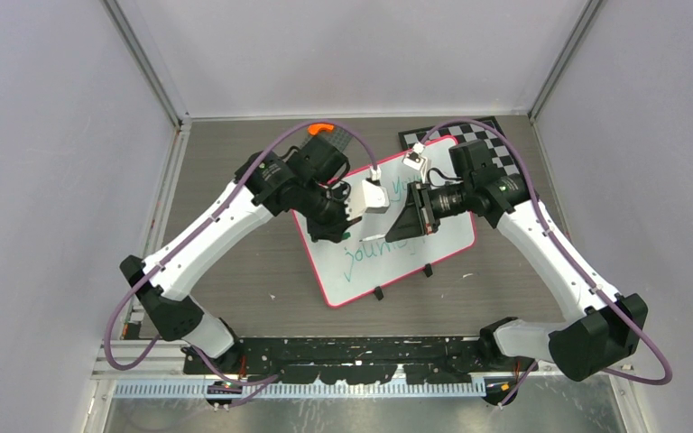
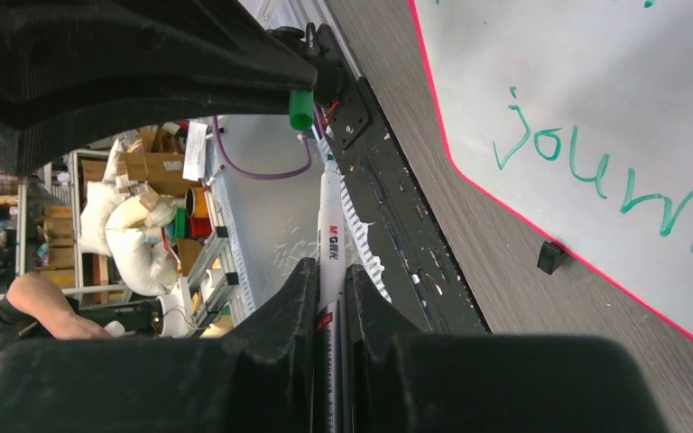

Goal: Write a sentence on the whiteboard
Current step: Close the whiteboard marker at the center of the board.

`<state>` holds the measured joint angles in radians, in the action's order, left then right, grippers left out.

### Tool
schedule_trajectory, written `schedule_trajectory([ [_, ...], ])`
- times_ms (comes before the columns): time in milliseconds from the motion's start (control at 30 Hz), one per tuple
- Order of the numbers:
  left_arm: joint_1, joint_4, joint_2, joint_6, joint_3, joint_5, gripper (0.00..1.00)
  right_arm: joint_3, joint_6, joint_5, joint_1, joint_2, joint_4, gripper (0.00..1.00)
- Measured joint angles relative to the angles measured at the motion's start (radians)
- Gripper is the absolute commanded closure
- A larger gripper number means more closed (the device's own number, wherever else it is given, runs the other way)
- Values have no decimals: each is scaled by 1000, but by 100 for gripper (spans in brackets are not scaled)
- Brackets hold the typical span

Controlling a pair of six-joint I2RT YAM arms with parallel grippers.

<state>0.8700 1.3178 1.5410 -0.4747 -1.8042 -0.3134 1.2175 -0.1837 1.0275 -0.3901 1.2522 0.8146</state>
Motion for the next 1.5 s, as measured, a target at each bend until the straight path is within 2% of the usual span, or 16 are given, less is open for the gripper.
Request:
schedule_trajectory([
  [300, 60, 0, 2, -2, 0, 14, 100, -2, -11, 3, -8, 0, -7, 100],
  [700, 64, 0, 24, -4, 0, 35, 100, -2, -11, 41, -16, 0, -6, 100],
  [1500, 86, 18, 28, -26, 13, 33, 100, 6, 27, 11, -33, 0, 32, 100],
])
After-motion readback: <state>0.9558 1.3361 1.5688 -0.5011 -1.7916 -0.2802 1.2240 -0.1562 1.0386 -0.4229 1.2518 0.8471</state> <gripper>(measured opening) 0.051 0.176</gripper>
